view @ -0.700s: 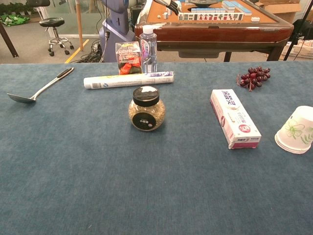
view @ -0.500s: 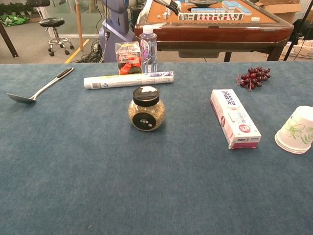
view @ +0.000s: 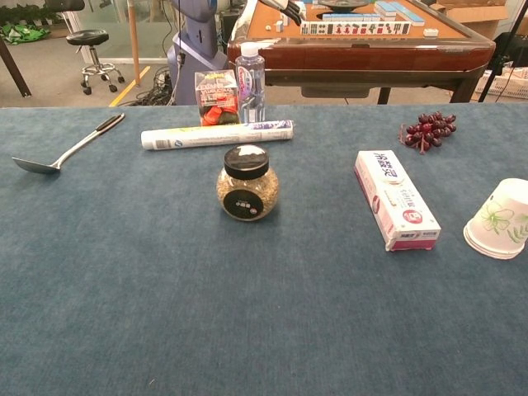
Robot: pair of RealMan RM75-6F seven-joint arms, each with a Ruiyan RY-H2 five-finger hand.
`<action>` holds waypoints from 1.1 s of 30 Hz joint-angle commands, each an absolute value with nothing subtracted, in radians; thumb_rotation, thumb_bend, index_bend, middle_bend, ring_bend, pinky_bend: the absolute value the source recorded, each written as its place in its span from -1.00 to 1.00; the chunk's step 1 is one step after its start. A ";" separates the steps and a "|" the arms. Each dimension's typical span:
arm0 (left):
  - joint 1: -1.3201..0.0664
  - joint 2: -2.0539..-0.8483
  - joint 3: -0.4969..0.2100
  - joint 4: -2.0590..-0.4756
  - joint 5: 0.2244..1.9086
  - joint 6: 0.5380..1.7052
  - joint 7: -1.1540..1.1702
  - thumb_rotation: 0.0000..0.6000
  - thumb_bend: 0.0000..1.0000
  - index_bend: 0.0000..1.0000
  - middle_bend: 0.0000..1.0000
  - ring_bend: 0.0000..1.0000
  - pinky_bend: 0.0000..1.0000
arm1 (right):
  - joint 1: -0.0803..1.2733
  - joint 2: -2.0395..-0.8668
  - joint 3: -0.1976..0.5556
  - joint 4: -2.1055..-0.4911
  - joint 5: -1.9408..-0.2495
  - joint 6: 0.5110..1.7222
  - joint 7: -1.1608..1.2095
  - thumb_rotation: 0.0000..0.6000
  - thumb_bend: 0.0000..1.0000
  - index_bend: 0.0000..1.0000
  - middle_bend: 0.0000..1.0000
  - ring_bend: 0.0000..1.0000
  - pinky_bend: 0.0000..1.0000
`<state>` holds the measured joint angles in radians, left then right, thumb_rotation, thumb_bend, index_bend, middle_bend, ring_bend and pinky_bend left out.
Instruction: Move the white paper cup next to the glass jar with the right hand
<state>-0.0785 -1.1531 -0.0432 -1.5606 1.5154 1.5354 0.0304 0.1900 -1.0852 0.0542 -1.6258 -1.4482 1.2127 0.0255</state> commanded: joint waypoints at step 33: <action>-0.086 -1.162 -0.035 -1.568 1.524 1.513 0.059 1.00 -0.82 0.00 -0.03 -0.03 0.32 | 0.553 -1.117 0.116 -1.645 -1.004 0.799 -0.238 1.00 1.00 -0.70 -0.39 -0.55 -0.37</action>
